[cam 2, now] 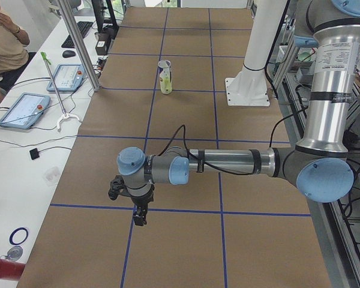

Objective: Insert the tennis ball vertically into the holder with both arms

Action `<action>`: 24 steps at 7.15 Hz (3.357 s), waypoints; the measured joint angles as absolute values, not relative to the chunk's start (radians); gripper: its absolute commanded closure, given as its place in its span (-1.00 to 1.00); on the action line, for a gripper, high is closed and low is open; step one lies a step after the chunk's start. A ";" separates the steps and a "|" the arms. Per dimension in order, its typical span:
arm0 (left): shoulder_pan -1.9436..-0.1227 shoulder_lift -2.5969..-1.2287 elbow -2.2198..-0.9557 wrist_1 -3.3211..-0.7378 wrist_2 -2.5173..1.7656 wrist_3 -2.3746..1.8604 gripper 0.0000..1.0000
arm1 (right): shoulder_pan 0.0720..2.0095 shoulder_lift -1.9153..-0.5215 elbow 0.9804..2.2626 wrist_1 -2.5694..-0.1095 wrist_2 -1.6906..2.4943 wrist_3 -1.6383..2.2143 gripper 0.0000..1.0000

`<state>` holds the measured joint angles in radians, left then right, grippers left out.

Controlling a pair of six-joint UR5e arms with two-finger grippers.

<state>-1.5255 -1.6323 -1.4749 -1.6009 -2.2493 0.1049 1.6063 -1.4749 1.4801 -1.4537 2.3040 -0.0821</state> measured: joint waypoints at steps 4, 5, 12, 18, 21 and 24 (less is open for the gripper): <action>-1.541 -1.614 -1.526 -1.593 -2.309 0.102 -1.00 | 1.596 -1.473 1.493 -1.453 2.301 -0.080 -1.00; -1.548 -1.593 -1.552 -1.594 -2.310 0.102 -1.00 | 1.593 -1.471 1.505 -1.456 2.301 -0.075 -1.00; -1.549 -1.537 -1.625 -1.605 -2.304 0.109 -1.00 | 1.575 -1.474 1.512 -1.450 2.302 -0.011 -1.00; -1.548 -1.529 -1.626 -1.605 -2.304 0.109 -1.00 | 1.575 -1.492 1.473 -1.453 2.306 -0.017 -1.00; -1.550 -1.515 -1.626 -1.605 -2.304 0.110 -1.00 | 1.570 -1.544 1.477 -1.455 2.322 -0.030 -1.00; -1.551 -1.504 -1.634 -1.605 -2.304 0.109 -1.00 | 1.551 -1.569 1.481 -1.453 2.318 -0.031 -1.00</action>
